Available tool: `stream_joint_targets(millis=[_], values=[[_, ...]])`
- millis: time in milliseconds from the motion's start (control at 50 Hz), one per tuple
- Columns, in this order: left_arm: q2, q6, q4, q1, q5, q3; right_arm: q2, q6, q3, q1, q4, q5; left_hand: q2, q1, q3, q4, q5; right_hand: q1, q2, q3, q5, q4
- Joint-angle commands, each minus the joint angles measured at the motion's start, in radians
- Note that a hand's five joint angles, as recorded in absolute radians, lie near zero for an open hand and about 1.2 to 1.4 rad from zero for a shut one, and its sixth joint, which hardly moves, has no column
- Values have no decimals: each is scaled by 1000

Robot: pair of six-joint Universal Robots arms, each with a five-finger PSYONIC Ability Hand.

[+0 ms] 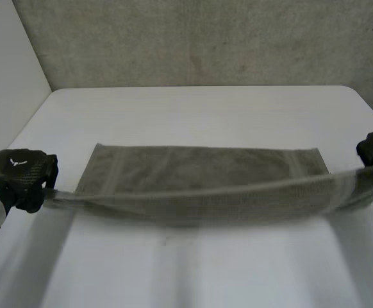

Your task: Fold the towel.

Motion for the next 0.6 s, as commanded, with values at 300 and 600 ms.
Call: stream_joint_targets(millis=[300, 600], values=[[-781, -77, 107, -128, -15, 707, 722, 229, -562, 162, -317, 157, 180, 230, 179, 179, 198, 3, 184, 181, 187, 179], [-1062, -82, 94, -177, -65, 1119, 886, 227, -785, 193, -320, 270, 180, 230, 179, 179, 198, 3, 184, 181, 187, 179]])
